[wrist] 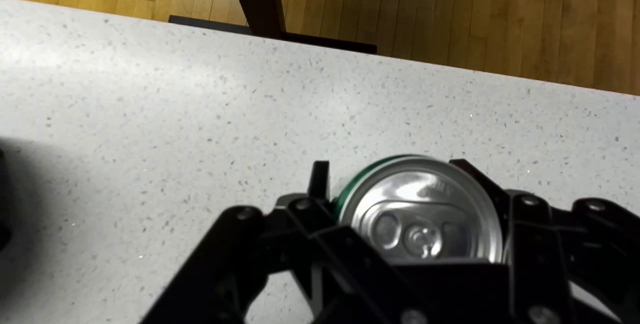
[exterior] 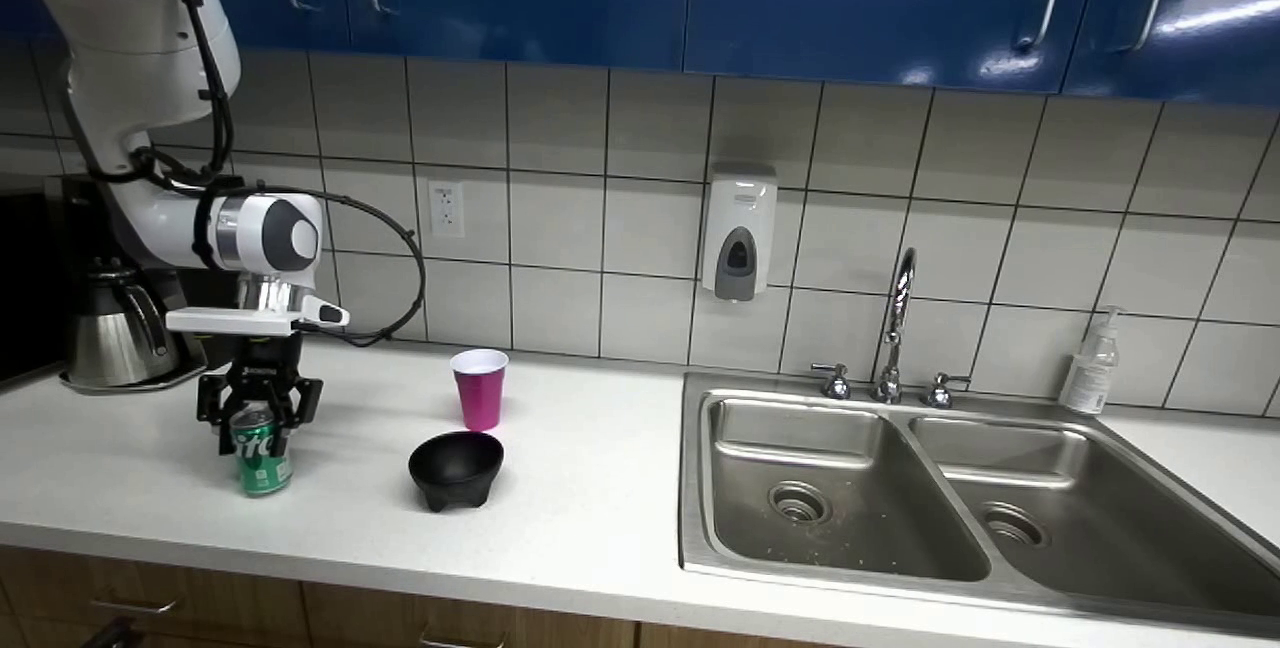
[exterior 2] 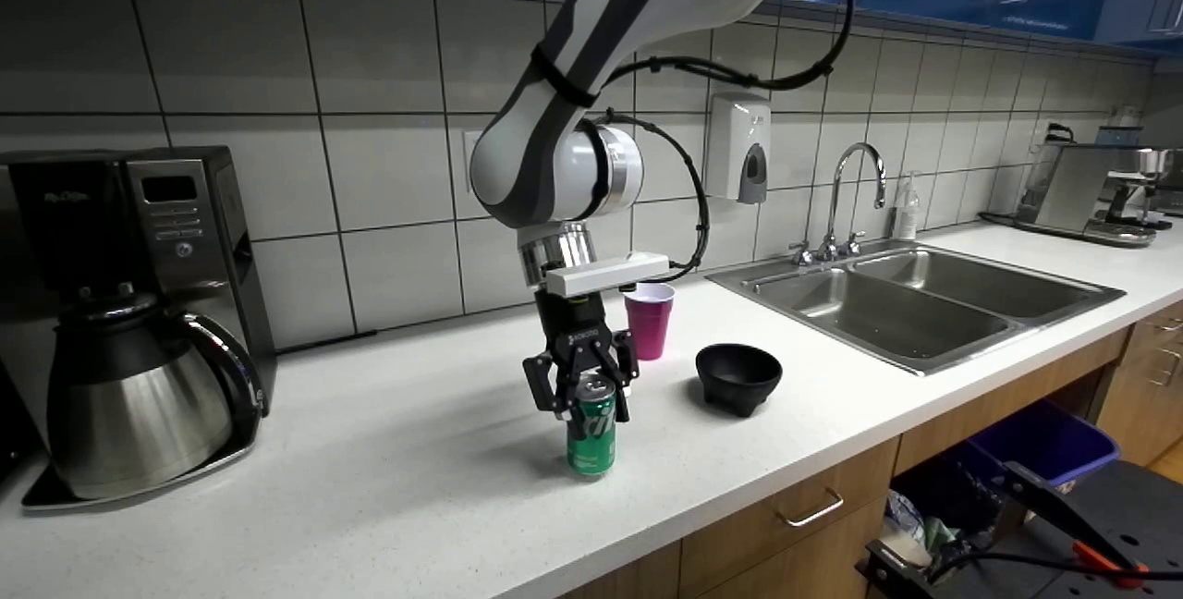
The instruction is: Put the green can inside the black bowl
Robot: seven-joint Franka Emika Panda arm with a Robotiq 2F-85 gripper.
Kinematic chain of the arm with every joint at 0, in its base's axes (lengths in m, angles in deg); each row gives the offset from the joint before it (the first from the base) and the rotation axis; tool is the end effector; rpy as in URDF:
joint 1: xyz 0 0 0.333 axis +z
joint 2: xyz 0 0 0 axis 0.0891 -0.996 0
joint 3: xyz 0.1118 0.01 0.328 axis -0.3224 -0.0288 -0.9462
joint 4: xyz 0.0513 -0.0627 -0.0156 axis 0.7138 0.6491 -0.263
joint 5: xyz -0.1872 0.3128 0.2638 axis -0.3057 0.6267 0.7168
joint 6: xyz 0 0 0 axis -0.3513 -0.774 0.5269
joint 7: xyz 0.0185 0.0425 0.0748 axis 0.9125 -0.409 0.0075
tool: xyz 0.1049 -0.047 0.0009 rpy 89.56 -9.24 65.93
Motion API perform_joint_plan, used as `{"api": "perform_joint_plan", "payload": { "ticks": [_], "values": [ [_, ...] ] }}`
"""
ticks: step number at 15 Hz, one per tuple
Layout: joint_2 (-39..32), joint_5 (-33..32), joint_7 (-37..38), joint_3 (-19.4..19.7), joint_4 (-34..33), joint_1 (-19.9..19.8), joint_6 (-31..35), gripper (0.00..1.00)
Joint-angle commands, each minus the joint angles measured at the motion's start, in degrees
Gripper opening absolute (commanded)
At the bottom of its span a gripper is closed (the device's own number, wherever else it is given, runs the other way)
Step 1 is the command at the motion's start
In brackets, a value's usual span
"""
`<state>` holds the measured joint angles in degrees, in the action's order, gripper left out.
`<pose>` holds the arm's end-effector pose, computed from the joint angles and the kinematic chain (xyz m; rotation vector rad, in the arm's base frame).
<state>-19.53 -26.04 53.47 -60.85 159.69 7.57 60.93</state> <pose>0.5966 0.2096 0.1001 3.0316 0.3617 -0.7082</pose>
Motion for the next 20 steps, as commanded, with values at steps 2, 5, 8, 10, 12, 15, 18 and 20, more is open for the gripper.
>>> {"api": "perform_joint_plan", "payload": {
  "ticks": [2, 5, 8, 10, 12, 15, 18, 20],
  "values": [
    [3.8, 0.0, 1.5, 0.2, 1.6, -0.2, -1.2, 0.37],
    [5.0, 0.0, 1.9, 0.5, 2.4, -0.3, -0.8, 0.37],
    [6.4, 0.1, 2.8, 1.1, 3.4, -0.7, -0.5, 0.37],
    [7.5, 0.1, 3.3, 1.6, 4.2, -0.9, -0.3, 0.37],
    [8.6, 0.2, 3.9, 2.0, 5.2, -1.2, 0.0, 0.37],
    [10.5, 0.3, 4.8, 2.6, 6.8, -1.8, 0.4, 0.37],
    [12.4, 0.4, 5.8, 3.3, 8.5, -2.4, 0.5, 0.37],
    [13.5, 0.6, 6.3, 3.7, 9.5, -2.9, 0.6, 0.37]
  ]
}}
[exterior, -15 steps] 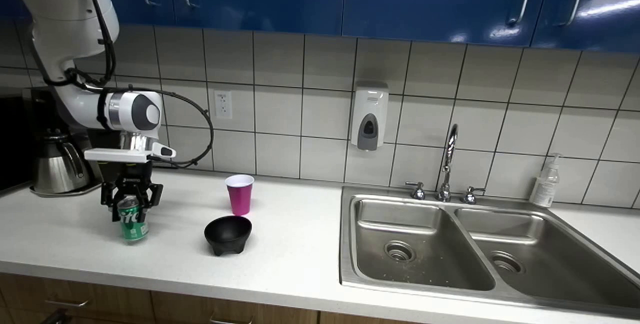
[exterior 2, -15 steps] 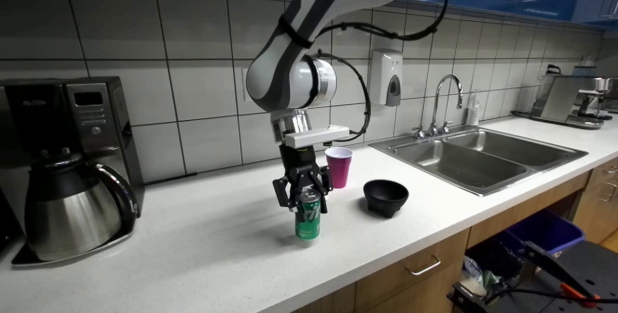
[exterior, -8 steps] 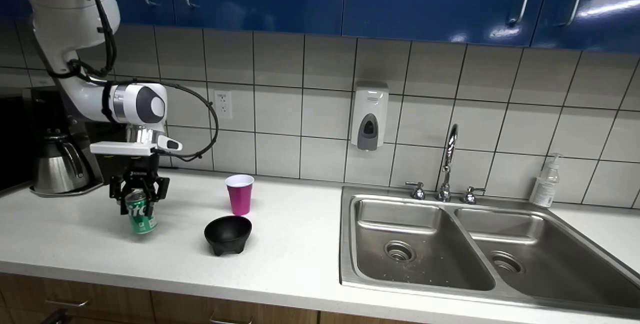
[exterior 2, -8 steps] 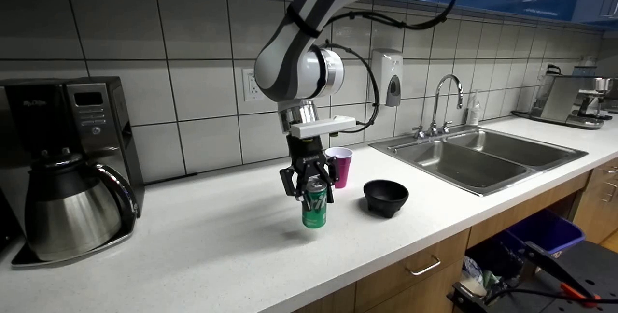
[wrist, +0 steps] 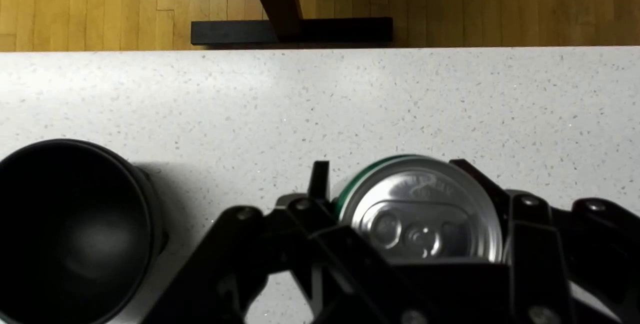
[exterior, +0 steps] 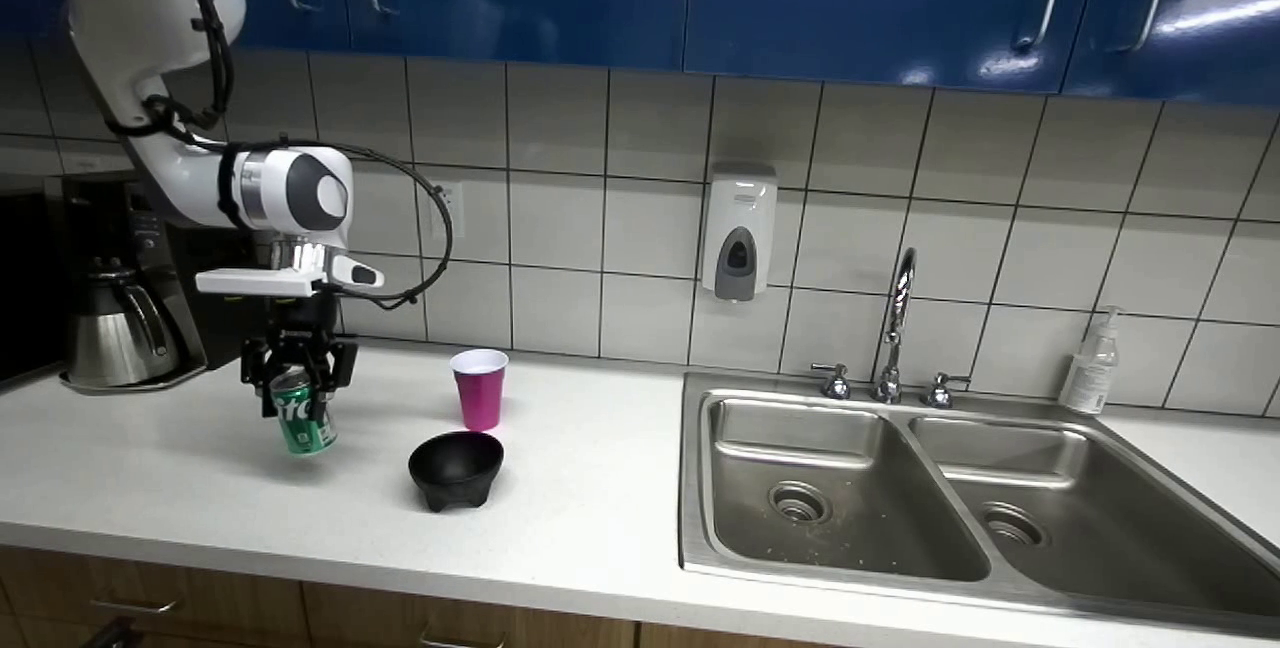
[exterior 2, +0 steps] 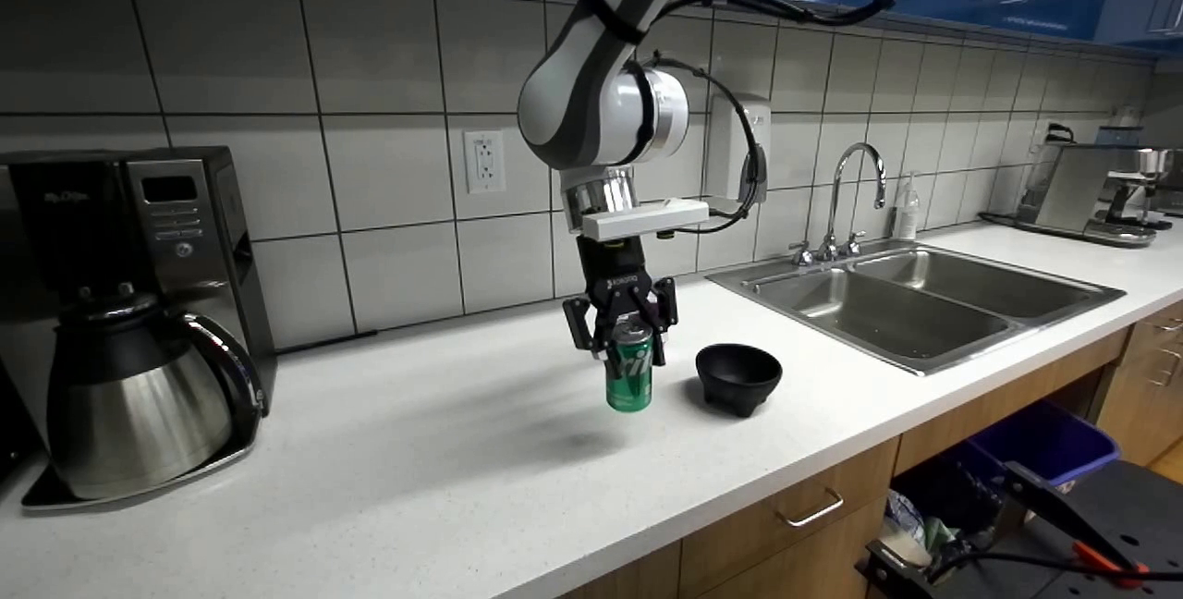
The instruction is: Put the green can inside the black bowl
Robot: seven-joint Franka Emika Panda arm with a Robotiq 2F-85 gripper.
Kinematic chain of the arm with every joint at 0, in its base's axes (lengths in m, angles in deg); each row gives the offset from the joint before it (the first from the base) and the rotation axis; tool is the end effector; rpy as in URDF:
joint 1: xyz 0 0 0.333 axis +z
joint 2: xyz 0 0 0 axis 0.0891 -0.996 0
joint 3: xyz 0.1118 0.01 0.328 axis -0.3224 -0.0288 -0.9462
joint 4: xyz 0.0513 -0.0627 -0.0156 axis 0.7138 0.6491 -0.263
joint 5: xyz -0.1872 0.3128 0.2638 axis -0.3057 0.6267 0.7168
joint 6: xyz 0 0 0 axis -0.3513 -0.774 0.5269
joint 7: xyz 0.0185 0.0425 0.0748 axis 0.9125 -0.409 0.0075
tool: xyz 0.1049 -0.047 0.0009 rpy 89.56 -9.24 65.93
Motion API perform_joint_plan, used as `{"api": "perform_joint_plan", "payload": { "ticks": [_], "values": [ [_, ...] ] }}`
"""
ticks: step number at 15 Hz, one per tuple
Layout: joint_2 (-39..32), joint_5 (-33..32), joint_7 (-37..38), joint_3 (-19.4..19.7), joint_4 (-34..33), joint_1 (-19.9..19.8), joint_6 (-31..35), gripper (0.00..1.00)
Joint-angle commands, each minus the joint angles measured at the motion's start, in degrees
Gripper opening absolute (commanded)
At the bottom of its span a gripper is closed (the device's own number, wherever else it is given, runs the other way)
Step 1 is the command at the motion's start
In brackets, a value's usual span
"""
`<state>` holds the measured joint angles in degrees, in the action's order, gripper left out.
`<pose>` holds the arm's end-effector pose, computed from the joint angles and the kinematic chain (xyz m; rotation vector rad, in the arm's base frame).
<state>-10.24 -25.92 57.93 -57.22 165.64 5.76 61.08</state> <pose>0.6006 0.1483 0.1615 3.0422 0.1074 -0.6016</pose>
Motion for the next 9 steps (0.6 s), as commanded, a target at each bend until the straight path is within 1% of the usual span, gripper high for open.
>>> {"api": "perform_joint_plan", "payload": {
  "ticks": [1, 9],
  "values": [
    [4.7, 0.6, 2.0, 0.3, 4.1, -1.5, 0.5, 0.37],
    [7.7, 2.3, 2.9, 1.9, 7.8, -4.6, 1.1, 0.37]
  ]
}}
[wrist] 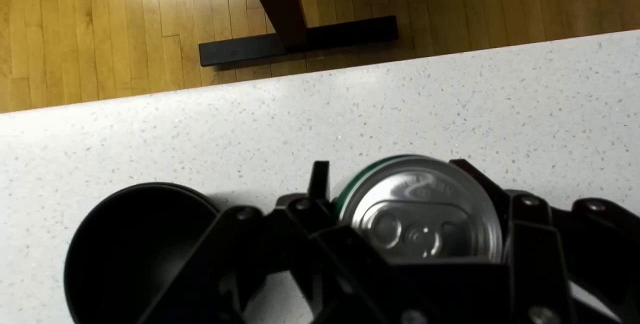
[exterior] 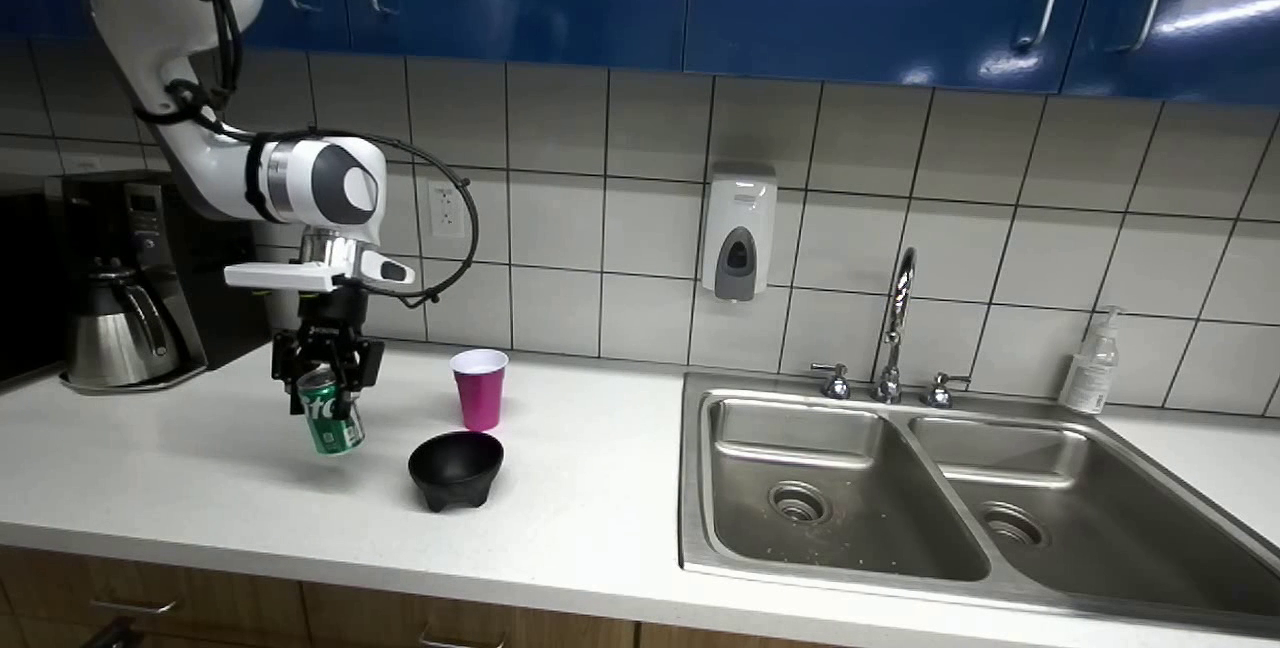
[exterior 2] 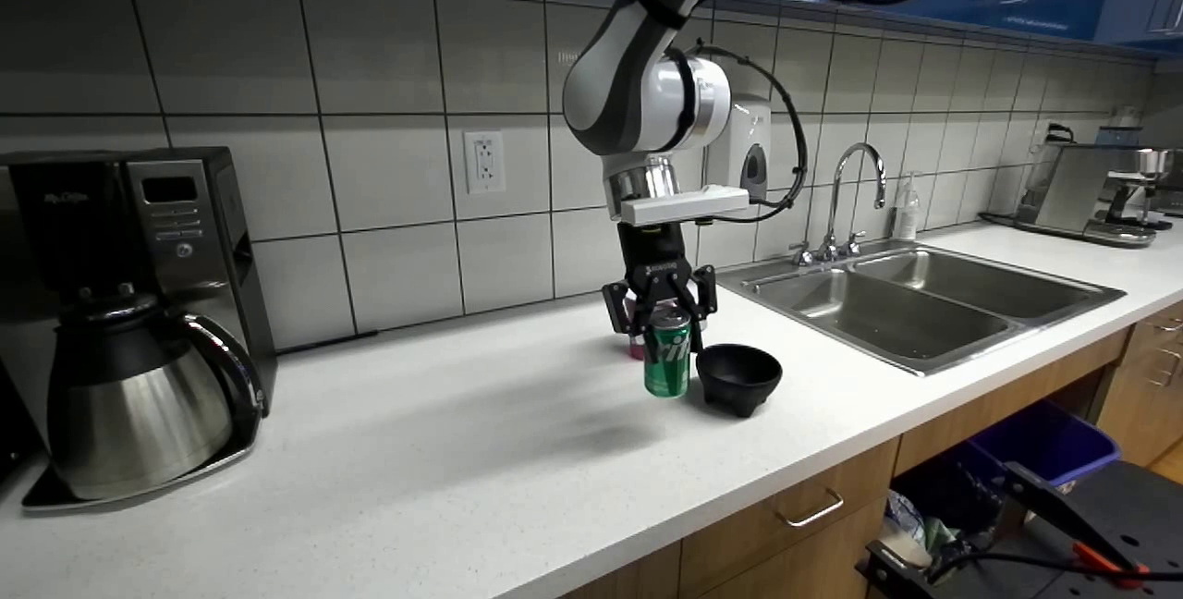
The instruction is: Put the green can inside the black bowl
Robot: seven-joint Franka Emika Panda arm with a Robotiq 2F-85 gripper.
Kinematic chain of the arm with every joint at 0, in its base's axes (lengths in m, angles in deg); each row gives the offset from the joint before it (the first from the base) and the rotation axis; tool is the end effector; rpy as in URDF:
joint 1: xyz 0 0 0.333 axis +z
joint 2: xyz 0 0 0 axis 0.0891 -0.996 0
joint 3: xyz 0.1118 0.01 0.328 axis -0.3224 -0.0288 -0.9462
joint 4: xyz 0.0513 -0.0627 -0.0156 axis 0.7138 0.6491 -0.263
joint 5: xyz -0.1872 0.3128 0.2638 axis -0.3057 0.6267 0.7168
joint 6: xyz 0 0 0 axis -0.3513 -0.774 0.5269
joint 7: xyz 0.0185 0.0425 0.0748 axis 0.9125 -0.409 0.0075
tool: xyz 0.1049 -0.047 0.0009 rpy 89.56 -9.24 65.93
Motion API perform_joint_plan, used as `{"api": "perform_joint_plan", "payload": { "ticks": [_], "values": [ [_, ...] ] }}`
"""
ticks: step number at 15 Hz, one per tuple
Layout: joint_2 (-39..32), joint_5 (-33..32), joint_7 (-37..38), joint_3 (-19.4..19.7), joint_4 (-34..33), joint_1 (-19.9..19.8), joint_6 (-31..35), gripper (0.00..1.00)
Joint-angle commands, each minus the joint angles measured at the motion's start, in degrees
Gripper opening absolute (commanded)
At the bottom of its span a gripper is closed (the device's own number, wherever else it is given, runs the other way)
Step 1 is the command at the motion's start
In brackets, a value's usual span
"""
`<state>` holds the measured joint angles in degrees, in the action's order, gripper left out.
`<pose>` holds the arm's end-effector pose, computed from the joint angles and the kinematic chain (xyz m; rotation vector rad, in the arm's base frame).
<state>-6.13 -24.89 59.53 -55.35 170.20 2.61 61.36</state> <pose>0.5891 0.0927 0.1750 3.0487 -0.0849 -0.6086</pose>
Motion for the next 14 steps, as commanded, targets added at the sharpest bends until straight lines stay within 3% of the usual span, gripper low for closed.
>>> {"api": "perform_joint_plan", "payload": {
  "ticks": [1, 14],
  "values": [
    [3.9, 1.6, 1.4, 0.3, 3.6, -1.8, 0.8, 0.37],
    [4.6, 4.6, 2.2, 3.2, 4.1, -5.8, 1.6, 0.37]
  ]
}}
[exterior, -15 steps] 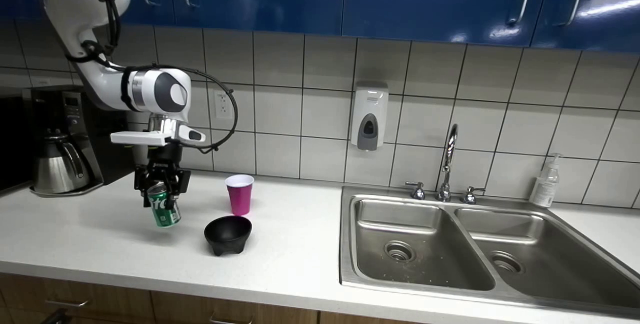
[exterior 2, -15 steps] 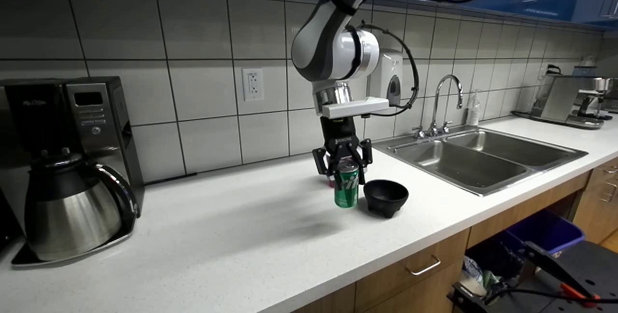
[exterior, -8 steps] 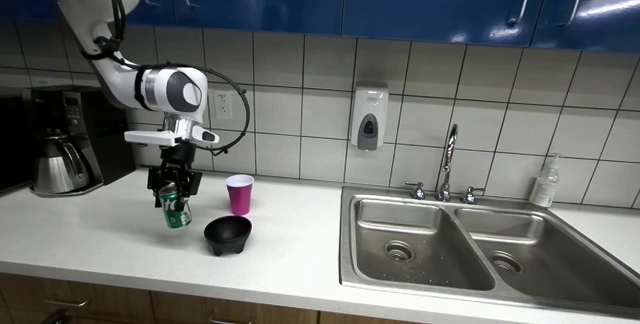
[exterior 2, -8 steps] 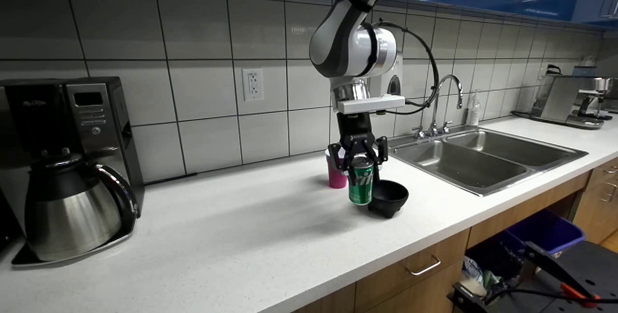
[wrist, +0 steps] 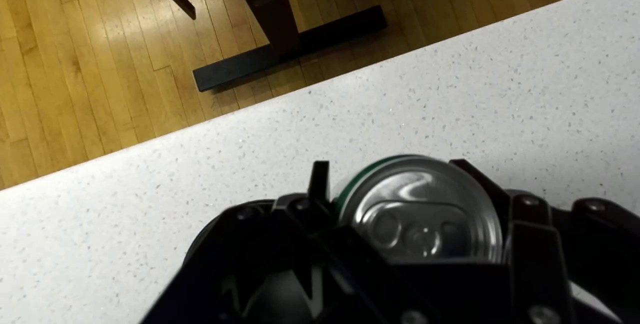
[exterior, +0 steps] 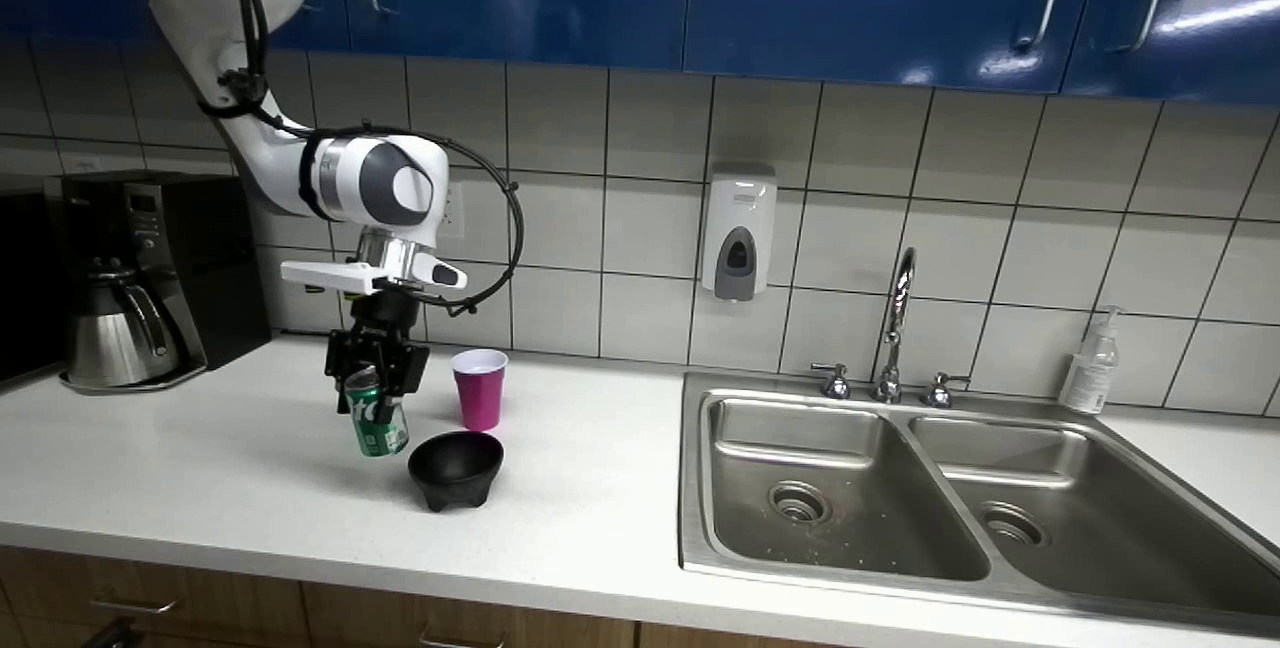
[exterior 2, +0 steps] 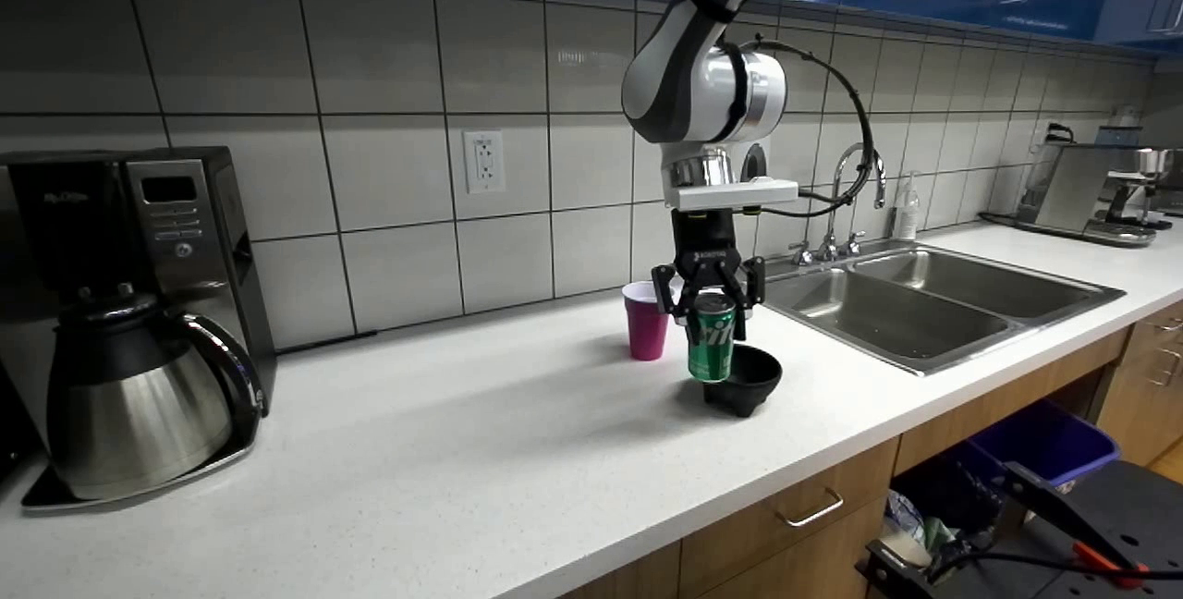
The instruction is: Put the green can inside the black bowl
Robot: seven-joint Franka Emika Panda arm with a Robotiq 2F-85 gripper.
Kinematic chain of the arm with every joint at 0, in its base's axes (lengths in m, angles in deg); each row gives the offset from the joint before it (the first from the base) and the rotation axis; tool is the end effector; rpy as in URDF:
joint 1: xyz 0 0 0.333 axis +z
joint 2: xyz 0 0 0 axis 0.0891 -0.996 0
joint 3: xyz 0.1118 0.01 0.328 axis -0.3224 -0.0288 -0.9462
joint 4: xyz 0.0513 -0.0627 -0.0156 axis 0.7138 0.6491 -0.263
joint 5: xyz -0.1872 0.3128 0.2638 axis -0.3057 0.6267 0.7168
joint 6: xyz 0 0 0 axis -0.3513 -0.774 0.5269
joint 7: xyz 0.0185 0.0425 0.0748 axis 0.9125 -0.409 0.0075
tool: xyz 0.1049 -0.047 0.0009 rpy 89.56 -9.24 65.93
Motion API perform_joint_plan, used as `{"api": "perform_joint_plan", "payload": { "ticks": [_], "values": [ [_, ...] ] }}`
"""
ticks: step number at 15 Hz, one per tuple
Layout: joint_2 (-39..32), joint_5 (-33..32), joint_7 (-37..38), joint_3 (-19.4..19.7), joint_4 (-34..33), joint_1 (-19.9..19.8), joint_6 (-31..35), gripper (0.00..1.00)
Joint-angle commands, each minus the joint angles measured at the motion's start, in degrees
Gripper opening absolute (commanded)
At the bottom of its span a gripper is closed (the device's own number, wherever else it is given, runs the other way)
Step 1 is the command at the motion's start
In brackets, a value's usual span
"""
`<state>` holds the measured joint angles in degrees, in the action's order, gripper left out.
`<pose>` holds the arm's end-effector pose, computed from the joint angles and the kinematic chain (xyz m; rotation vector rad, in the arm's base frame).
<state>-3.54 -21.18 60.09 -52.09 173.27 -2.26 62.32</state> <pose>0.5823 0.0110 0.1824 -3.0383 0.3834 0.6022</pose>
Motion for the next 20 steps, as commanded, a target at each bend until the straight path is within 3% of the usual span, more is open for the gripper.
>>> {"api": "perform_joint_plan", "payload": {
  "ticks": [1, 15, 20],
  "values": [
    [2.0, 1.1, 1.7, 0.1, 1.0, -1.2, 0.9, 0.37],
    [-1.0, 4.7, 2.9, 2.3, -1.3, -4.8, 1.2, 0.37],
    [-3.0, 5.3, 3.0, 2.3, -1.9, -4.9, 4.2, 0.37]
  ]
}}
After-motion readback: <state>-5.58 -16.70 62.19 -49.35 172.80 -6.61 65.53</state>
